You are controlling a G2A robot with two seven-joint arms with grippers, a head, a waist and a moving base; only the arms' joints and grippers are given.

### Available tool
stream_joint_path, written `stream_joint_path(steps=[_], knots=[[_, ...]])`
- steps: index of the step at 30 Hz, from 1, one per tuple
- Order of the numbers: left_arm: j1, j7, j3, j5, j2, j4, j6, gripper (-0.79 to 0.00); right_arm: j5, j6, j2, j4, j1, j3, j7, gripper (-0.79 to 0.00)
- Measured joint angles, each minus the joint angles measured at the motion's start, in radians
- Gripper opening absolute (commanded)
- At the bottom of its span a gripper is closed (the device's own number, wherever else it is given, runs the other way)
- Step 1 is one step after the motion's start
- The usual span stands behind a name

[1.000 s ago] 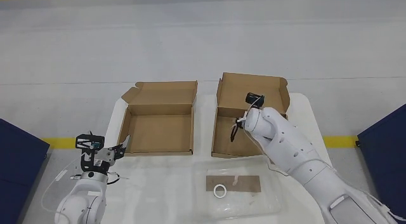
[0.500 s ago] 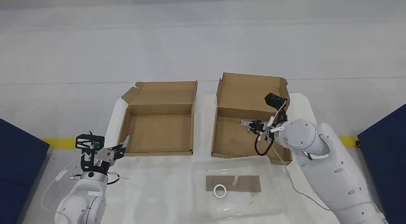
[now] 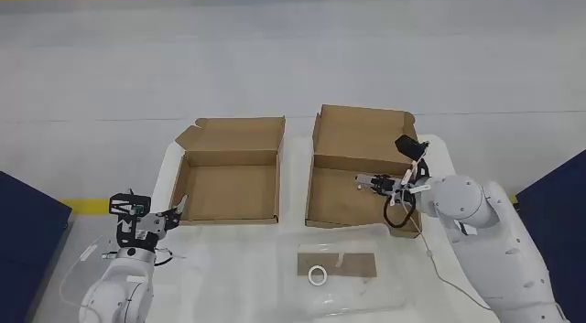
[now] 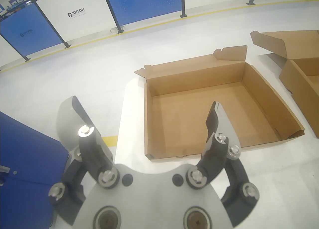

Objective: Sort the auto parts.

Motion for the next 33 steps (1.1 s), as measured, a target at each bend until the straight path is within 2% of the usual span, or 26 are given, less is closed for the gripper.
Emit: stream_joint_path(steps=[4, 11, 13, 16, 25, 33], knots=[[0.000, 0.000, 0.000, 0.000, 0.000, 0.000, 0.000, 0.000, 0.088, -0.042, 0.002, 0.010, -0.012, 0.041, 0.025, 0.000], [0.000, 0.000, 0.000, 0.000, 0.000, 0.000, 0.000, 0.000, 0.396, -0.233, 0.036, 0.084, -0.051, 0.238, 0.380, 0.000], [0.000, 0.000, 0.000, 0.000, 0.000, 0.000, 0.000, 0.000, 0.459, -0.271, 0.047, 0.112, -0.065, 0.278, 0.449, 0.000], [0.000, 0.000, 0.000, 0.000, 0.000, 0.000, 0.000, 0.000, 0.566, -0.321, 0.073, 0.136, -0.105, 0.302, 0.462, 0.000], [0.000, 0.000, 0.000, 0.000, 0.000, 0.000, 0.000, 0.000, 0.805, -0.466, 0.209, 0.090, -0.264, 0.305, 0.459, 0.000], [0.000, 0.000, 0.000, 0.000, 0.000, 0.000, 0.000, 0.000, 0.807, -0.468, 0.212, 0.089, -0.267, 0.305, 0.459, 0.000]])
